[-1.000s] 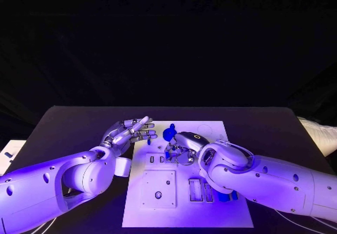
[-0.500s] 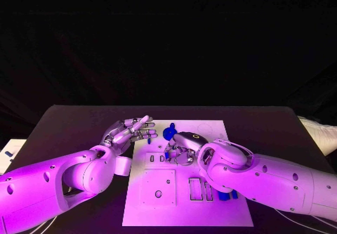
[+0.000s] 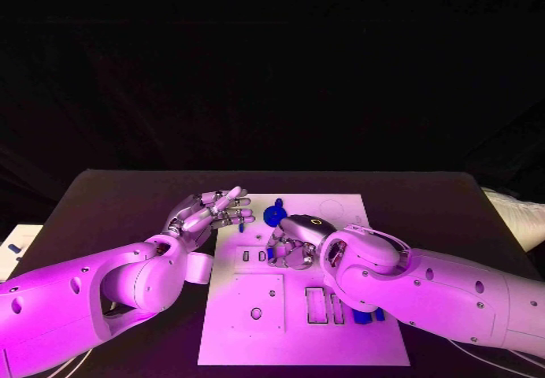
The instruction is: Assemble the parts on the task board
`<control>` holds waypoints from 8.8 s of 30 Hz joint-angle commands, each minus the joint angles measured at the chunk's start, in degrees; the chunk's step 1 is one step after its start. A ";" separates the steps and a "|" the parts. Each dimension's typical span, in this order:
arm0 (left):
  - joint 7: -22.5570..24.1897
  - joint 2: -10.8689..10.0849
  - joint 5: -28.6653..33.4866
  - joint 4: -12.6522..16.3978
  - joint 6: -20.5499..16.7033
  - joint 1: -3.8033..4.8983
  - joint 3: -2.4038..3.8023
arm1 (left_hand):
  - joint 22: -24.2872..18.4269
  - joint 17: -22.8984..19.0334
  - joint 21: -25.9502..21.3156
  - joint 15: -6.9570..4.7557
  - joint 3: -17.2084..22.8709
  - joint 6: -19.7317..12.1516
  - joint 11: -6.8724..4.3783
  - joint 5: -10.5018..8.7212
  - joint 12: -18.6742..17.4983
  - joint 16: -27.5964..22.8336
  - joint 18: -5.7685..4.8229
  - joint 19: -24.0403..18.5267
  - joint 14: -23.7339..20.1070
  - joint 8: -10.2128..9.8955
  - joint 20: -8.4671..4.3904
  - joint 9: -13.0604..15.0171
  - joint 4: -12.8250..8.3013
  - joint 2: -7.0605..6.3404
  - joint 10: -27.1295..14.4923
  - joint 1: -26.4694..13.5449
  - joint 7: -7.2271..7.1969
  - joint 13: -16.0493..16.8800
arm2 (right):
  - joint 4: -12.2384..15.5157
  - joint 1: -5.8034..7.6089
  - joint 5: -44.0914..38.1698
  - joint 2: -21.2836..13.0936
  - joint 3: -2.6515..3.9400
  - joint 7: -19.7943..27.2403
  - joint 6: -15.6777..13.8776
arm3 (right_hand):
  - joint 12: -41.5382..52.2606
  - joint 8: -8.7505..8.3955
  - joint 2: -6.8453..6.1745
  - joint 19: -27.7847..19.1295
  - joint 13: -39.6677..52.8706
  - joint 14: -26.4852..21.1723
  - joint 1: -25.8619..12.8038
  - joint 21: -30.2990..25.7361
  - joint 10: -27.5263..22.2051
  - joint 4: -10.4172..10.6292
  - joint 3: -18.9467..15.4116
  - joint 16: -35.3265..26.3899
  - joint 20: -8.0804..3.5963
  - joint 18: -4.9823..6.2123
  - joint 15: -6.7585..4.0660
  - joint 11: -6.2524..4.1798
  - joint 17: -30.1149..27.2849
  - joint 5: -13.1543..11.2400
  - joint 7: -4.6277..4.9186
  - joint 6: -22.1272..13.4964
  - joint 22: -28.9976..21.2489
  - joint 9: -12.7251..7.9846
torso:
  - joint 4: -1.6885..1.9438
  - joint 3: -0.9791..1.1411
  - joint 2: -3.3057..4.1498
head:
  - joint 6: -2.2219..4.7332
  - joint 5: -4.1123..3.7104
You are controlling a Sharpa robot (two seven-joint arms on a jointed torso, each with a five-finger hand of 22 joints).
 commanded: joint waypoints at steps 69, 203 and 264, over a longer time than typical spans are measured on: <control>-68.67 11.67 -59.10 -9.92 27.15 11.02 0.04 | 75.14 82.46 67.47 -11.99 -13.75 3.63 -11.31 0.11 67.17 81.41 -8.38 35.31 28.76 27.74 -11.90 21.02 6.49 2.93 20.80 -11.16 -10.09 62.50 | 6.99 6.97 27.70 -20.83 1.12 17.75 -13.48 | -6.63 0.63 -1.51 -3.81 -6.37 4.26 2.56 -4.32 -3.21 7.68 -12.38 -3.05 1.63 1.30 1.39 0.63 7.63 2.94 1.96 -8.99 -4.30 -1.06 | -0.65 1.57 -2.80 | -1.12 1.10; -67.99 14.18 -63.98 -9.93 22.13 7.58 -0.79 | 80.19 82.46 69.81 -12.44 38.79 -1.41 -11.82 12.59 67.76 81.41 -9.41 37.52 28.76 31.79 -12.41 34.46 -4.66 -12.04 22.55 -6.13 -10.29 65.56 | 6.01 6.66 26.26 -18.65 0.78 14.81 -10.56 | -6.56 0.56 -0.88 -4.09 -6.51 4.17 2.56 -4.67 -3.14 7.92 -12.76 -3.37 1.45 1.41 1.24 0.49 7.20 4.41 1.83 -8.59 -4.80 -0.96 | -0.84 1.50 -2.58 | -3.53 2.18; -70.79 17.13 -60.88 -13.73 29.86 7.79 -0.73 | 80.02 82.46 69.59 -13.13 36.02 1.12 -12.78 20.23 68.58 81.41 -9.34 37.43 28.76 32.27 -13.09 36.75 -5.04 -11.35 23.96 -14.65 -11.62 66.76 | 5.89 6.48 26.29 -18.21 0.72 14.73 -10.36 | -6.70 0.51 -0.80 -4.14 -6.65 4.15 2.56 -4.75 -3.19 7.97 -12.91 -3.47 1.42 1.43 1.21 0.47 7.06 4.70 1.82 -8.55 -4.91 -0.95 | -0.82 1.56 -2.62 | -3.93 2.44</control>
